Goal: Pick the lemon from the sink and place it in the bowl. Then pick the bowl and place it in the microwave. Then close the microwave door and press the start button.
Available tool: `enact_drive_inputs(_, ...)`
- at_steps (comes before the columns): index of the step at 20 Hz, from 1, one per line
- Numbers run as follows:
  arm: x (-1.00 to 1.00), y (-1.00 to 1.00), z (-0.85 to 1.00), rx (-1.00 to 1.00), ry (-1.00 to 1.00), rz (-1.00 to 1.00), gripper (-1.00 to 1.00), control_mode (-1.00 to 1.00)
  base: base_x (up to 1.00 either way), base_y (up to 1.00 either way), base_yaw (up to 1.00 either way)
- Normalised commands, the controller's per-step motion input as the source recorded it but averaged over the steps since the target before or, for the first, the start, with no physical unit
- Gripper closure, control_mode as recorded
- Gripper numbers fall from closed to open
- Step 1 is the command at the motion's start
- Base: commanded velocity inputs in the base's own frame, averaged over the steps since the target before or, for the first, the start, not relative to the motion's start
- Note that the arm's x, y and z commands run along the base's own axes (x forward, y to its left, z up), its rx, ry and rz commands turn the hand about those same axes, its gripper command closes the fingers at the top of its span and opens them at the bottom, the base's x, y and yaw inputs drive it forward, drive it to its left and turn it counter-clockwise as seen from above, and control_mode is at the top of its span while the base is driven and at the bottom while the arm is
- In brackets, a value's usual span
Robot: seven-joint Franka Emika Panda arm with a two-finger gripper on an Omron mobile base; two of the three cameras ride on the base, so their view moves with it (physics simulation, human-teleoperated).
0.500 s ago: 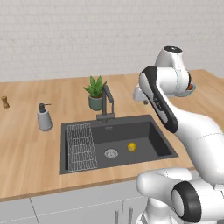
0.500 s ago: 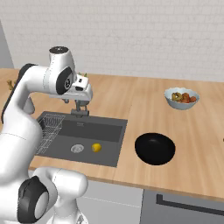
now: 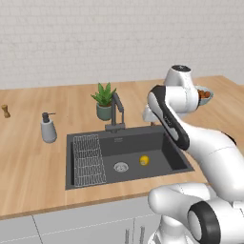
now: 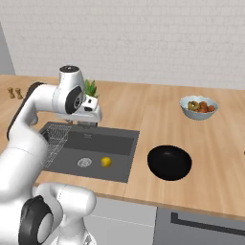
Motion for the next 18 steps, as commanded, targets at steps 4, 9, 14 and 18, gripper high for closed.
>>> enact_drive_inputs(4,0.21,-0.06,-0.87,0.02,0.33,-0.01,-1.00,-1.00,0.00,0.00,0.00)
enact_drive_inputs(9,0.45,-0.07,-0.61,0.06,0.25,0.00,-1.00,-1.00,0.00,0.00,0.00)
enact_drive_inputs(14,0.33,-0.10,-0.60,0.03,0.18,0.00,-1.00,-1.00,0.00,0.00,0.00)
enact_drive_inputs(18,0.13,0.00,-0.54,0.00,0.08,0.00,-1.00,-1.00,0.00,0.00,0.00)
